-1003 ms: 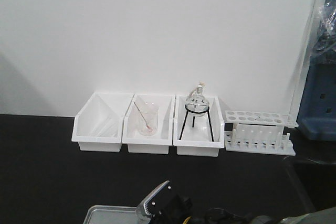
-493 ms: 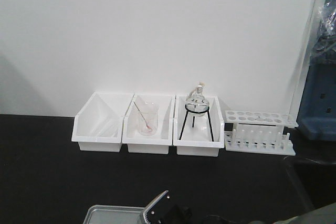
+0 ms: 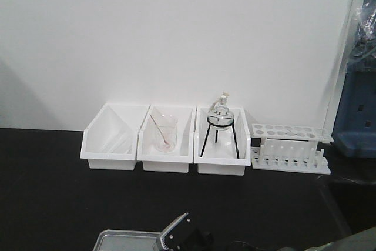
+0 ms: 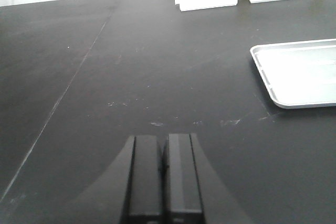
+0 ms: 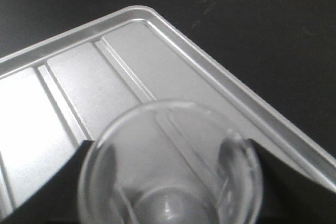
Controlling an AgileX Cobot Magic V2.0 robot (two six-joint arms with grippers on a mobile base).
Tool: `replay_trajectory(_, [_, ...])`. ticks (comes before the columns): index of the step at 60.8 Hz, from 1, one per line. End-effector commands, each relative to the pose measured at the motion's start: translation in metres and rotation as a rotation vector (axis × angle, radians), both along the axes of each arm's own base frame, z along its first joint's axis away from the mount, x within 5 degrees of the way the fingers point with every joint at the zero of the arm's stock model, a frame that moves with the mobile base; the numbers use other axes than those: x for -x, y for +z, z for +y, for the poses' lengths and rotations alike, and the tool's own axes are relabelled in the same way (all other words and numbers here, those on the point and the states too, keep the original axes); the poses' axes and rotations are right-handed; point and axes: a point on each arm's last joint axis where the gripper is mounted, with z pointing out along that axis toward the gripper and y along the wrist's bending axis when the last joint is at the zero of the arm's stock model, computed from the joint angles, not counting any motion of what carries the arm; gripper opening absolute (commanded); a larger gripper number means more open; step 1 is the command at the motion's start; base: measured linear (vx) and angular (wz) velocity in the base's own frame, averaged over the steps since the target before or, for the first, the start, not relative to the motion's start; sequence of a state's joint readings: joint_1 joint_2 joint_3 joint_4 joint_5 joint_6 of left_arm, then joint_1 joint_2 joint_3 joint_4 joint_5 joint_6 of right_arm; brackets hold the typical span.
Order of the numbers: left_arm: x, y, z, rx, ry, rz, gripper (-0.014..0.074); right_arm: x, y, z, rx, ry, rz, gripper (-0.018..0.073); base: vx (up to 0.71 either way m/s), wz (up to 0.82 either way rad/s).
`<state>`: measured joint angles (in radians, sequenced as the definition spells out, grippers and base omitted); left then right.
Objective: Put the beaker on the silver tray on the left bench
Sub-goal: 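Open the right gripper and raise it away from the beaker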
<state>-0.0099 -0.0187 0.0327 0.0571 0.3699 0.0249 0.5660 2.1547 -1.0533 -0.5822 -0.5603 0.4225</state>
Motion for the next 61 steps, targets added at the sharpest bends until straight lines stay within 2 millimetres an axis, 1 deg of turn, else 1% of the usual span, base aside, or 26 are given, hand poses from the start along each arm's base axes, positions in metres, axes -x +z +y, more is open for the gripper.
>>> replay_trajectory(1, [-0.002,0.0,-0.001,0.005,-0.009,-0.061,0.0001,-0.005,0.033,0.007,-0.117,0.012,-0.093,0.061,0.0,0.0])
replay_trajectory(5, [-0.002,0.0,-0.001,0.005,-0.009,-0.061,0.0001,-0.005,0.034,0.007,-0.12,0.011,-0.092,0.0648,0.0,0.0])
replay_trajectory(14, [-0.002,0.0,-0.001,0.005,-0.009,-0.061,0.0001,-0.005,0.041,0.007,-0.126,0.01,-0.105,0.0648,0.0,0.0])
replay_trajectory(20, [-0.002,0.0,-0.001,0.005,-0.009,-0.061,0.0001,-0.005,0.053,0.006,-0.14,0.01,-0.128,0.0628,0.0,0.0])
replay_trajectory(24, [-0.002,0.0,-0.001,0.005,-0.009,-0.061,0.0001,-0.004,0.065,0.006,-0.156,0.011,-0.153,0.0609,0.0,0.0])
replay_trajectory(34, [-0.002,0.0,-0.001,0.005,-0.009,-0.061,0.0001,0.0,0.105,0.003,-0.203,0.012,-0.233,0.0556,0.0,0.0])
replay_trajectory(41, [-0.002,0.0,-0.001,0.005,-0.009,-0.061,0.0001,0.007,0.145,-0.004,-0.242,-0.015,-0.277,0.0526,0.0,0.0])
replay_trajectory(45, [-0.002,0.0,-0.001,0.005,-0.009,-0.061,0.0001,0.015,0.172,-0.013,-0.249,-0.058,-0.272,0.0508,0.0,0.0])
replay_trajectory(46, [-0.002,0.0,-0.001,0.005,-0.009,-0.061,0.0001,0.019,0.185,-0.017,-0.255,-0.075,-0.277,0.0498,0.0,0.0])
replay_trajectory(49, [-0.002,0.0,-0.001,0.005,-0.009,-0.061,0.0001,0.029,0.206,-0.028,-0.232,-0.105,-0.294,0.0475,0.0,0.0])
replay_trajectory(52, [-0.002,0.0,-0.001,0.005,-0.009,-0.061,0.0001,0.04,0.222,-0.038,-0.194,-0.127,-0.316,0.0445,0.0,0.0])
replay_trajectory(54, [-0.002,0.0,-0.001,0.005,-0.009,-0.061,0.0001,0.054,0.236,-0.049,-0.166,-0.139,-0.345,0.0421,0.0,0.0])
replay_trajectory(57, [-0.002,0.0,-0.001,0.005,-0.009,-0.061,0.0001,0.068,0.247,-0.061,-0.149,-0.151,-0.371,0.0385,0.0,0.0])
replay_trajectory(61, [-0.002,0.0,-0.001,0.005,-0.009,-0.061,0.0001,0.095,0.261,-0.081,-0.143,-0.18,-0.397,0.0333,0.0,0.0])
